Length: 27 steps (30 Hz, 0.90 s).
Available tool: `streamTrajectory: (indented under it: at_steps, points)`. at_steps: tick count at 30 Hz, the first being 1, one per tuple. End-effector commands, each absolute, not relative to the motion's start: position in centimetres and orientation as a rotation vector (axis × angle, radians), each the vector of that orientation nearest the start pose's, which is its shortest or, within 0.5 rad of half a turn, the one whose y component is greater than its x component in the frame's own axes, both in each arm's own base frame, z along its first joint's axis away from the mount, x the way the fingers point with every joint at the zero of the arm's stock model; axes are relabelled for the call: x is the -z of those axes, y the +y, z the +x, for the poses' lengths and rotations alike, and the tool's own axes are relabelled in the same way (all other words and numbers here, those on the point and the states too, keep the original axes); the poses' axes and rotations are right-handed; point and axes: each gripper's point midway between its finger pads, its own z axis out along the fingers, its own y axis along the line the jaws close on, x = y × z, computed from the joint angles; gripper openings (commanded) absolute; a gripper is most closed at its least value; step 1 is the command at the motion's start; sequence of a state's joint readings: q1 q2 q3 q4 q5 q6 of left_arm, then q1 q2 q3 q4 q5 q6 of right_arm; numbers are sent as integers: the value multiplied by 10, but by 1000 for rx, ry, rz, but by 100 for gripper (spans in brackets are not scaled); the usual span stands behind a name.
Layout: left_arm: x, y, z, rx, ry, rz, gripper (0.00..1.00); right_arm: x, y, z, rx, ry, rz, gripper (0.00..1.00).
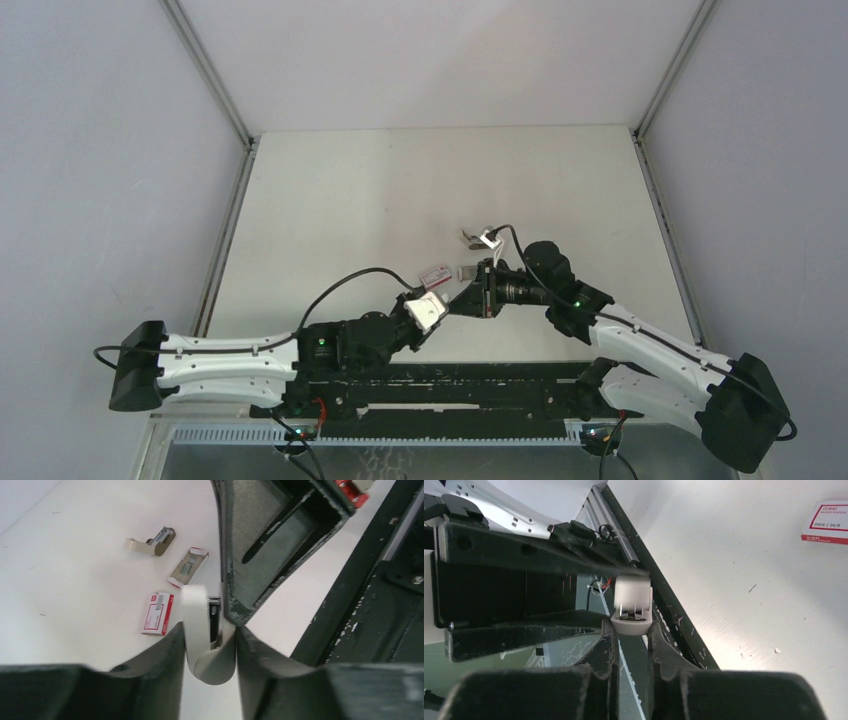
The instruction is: Load the staples into the stapler
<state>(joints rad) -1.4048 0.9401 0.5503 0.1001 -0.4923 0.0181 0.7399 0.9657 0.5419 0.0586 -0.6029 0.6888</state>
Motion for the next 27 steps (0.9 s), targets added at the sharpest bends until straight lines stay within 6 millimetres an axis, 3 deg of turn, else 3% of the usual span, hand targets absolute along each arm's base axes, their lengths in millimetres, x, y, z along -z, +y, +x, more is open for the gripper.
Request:
streamTrajectory:
  at_steps: [1, 3, 7, 13, 19, 27]
  points:
    - [-244, -317, 132, 662, 1523, 805, 66, -204, 292, 146, -1420, 2011, -560, 0]
    - [-250, -310, 131, 691, 1524, 760, 84, -200, 286, 153, -1337, 1998, -576, 0]
    - [-270, -293, 133, 778, 1525, 648, 94, -191, 275, 169, -1161, 1954, -621, 0]
    - [-281, -283, 159, 910, 1778, 442, 91, -190, 269, 188, -1003, 1835, -683, 0]
    - [-267, -300, 172, 952, 1969, 316, 87, -190, 276, 188, -894, 1719, -812, 0]
    - [-230, -317, 186, 937, 2121, 266, 79, -186, 283, 181, -820, 1678, -874, 0]
